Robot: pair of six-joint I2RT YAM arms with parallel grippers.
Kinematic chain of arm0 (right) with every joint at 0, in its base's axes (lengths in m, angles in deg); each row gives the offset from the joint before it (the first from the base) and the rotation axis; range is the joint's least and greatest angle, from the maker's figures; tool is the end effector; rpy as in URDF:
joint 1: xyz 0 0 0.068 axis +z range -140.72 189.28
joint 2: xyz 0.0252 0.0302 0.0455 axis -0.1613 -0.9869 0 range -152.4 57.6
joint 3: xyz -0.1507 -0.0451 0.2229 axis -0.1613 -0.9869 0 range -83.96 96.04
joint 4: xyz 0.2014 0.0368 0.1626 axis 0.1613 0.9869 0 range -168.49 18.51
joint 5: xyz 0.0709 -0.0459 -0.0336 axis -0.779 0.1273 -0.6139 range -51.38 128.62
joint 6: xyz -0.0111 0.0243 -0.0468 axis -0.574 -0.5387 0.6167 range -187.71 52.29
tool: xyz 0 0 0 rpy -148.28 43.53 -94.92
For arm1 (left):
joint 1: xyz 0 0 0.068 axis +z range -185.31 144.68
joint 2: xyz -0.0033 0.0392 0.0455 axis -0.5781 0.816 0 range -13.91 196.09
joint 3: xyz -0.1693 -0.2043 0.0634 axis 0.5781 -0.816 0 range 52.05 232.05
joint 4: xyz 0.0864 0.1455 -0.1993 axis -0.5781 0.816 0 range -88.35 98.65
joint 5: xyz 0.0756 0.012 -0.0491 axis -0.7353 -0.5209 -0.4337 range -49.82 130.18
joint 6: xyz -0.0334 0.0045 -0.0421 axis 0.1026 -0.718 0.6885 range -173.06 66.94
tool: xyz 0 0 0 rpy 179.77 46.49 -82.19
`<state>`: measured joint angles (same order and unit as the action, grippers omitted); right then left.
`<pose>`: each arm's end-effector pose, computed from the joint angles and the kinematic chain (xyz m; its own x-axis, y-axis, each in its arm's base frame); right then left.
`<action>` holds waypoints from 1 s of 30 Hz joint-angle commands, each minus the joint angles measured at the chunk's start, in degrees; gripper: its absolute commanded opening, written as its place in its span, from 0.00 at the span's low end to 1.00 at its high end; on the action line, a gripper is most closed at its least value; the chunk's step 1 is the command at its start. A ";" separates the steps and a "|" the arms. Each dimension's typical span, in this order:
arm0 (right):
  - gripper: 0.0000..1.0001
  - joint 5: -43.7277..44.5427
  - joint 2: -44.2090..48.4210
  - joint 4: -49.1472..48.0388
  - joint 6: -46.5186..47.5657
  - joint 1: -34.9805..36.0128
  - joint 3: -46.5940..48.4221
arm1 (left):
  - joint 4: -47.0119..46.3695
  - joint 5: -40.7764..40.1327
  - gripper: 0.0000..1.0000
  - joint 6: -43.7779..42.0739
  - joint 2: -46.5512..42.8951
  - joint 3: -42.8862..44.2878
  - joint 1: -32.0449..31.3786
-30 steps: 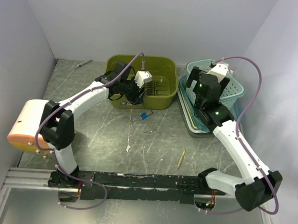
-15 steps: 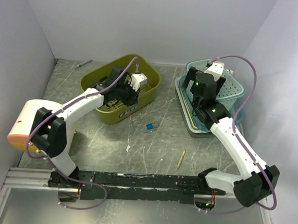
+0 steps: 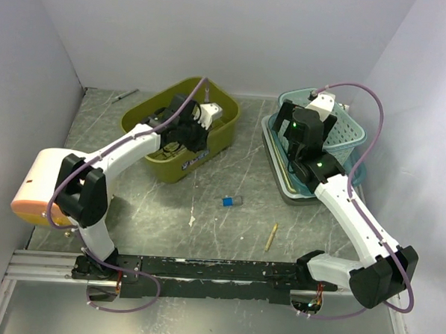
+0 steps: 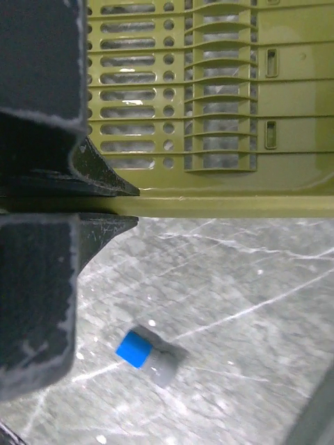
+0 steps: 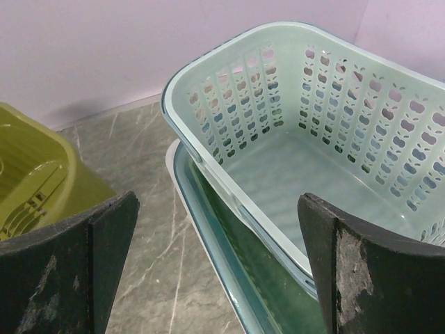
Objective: Turn the large container upside down
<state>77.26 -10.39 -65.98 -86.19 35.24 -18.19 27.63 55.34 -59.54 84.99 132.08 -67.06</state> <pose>0.2495 0.0967 0.3829 -0.1531 0.2009 -0.9676 0.2632 0.9520 0.1560 0.3258 -0.2126 0.2755 -0.5207 0.4503 -0.7254 0.7290 0.6767 -0.1032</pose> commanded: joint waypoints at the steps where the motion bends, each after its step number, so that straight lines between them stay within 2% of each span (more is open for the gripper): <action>1: 1.00 0.07 0.53 0.71 -1.15 -0.03 0.42 | 1.32 2.27 0.07 6.97 1.24 11.05 0.11; 6: 1.00 0.41 1.25 0.42 -1.21 -0.03 -0.09 | 0.62 8.14 0.07 18.72 2.24 23.22 0.92; 10: 1.00 0.63 1.75 0.79 -1.23 -0.03 0.04 | -4.53 19.89 0.07 32.07 3.88 27.44 5.60; 13: 1.00 1.27 2.48 0.72 -1.04 -0.03 -0.45 | -17.63 28.41 0.07 46.19 2.34 22.00 10.40; 15: 1.00 1.58 3.25 0.47 -0.98 0.00 -1.01 | -30.05 32.93 0.07 55.56 1.08 16.71 13.38; 20: 1.00 2.10 4.17 -0.28 -1.25 -0.01 -1.83 | -49.53 37.45 0.07 71.42 2.50 7.41 17.82; 23: 1.00 2.52 4.13 0.47 -1.03 -0.03 -1.26 | -69.00 39.86 0.07 88.46 5.09 0.19 19.90; 25: 1.00 2.98 4.07 0.96 -1.07 -0.03 -1.01 | -79.44 40.38 0.07 96.89 7.10 -2.59 20.73; 27: 1.00 3.20 4.18 1.02 -1.11 -0.03 -1.02 | -85.40 39.70 0.07 102.20 8.48 -4.87 21.37; 30: 1.00 2.85 4.37 0.69 -1.07 -0.03 -1.27 | -87.15 38.39 0.07 104.67 9.28 -7.07 21.92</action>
<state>78.72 -7.04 -64.86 -86.91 35.24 -19.43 -40.94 91.40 32.41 94.60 126.44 -45.69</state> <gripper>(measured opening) 0.999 0.145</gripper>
